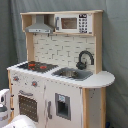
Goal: Play with the kitchen
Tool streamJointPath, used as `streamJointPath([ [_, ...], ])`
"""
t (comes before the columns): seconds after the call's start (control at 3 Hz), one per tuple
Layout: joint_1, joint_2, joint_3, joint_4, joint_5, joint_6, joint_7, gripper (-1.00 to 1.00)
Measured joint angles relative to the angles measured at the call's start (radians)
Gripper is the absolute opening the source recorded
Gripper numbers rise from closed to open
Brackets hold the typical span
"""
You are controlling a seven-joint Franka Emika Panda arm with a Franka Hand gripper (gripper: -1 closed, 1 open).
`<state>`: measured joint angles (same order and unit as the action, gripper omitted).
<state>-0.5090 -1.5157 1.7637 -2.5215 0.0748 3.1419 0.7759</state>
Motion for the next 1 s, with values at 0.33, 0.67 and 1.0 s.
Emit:
streamJointPath([
  [0.33,-0.063,-0.016,-0.005,-0.029,0.000,0.073,-0.031,1.00],
  [0.67,-0.130,-0.019,-0.016,-0.029,0.000,0.139,-0.079,1.00],
  [1.0,-0.193,-0.019,-0.017,-0.028,0.000,0.209,-0.121,1.00],
])
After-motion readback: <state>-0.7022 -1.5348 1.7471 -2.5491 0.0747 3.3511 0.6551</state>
